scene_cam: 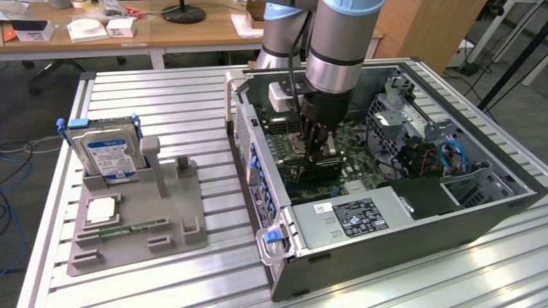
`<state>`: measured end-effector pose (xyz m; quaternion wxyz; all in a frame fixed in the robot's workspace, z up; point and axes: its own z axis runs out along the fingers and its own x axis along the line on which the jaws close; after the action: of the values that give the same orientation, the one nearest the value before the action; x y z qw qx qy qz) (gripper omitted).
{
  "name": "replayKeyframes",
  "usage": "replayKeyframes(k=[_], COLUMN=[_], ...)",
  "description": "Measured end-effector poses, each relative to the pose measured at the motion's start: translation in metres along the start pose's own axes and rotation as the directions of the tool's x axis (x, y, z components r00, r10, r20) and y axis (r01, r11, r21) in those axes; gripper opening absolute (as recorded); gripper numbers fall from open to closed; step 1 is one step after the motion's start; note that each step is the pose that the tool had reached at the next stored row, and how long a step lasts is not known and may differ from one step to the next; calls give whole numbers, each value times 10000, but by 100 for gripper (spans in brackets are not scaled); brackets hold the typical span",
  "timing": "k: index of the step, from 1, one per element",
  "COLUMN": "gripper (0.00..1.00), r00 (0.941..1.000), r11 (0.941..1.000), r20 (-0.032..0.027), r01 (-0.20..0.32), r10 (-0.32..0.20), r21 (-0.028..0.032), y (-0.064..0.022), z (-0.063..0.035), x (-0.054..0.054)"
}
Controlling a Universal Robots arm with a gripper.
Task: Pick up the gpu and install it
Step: 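Press down on the gpu until it lock into place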
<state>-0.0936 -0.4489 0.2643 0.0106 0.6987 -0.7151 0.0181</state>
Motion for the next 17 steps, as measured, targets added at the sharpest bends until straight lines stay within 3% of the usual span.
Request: replayKeyframes(k=[10,12,14,17], gripper=[11,11,11,11], r00=[10000,10000,10000,10000], r11=[10000,10000,10000,10000], r20=[-6,32,-2,2], r01=[1,-2,-1,-1], r10=[-1,2,1,1], r21=[-3,15,-1,1], y=[2,1,3,15], z=[52,13,-85,-193], x=[-2,-4,4,8])
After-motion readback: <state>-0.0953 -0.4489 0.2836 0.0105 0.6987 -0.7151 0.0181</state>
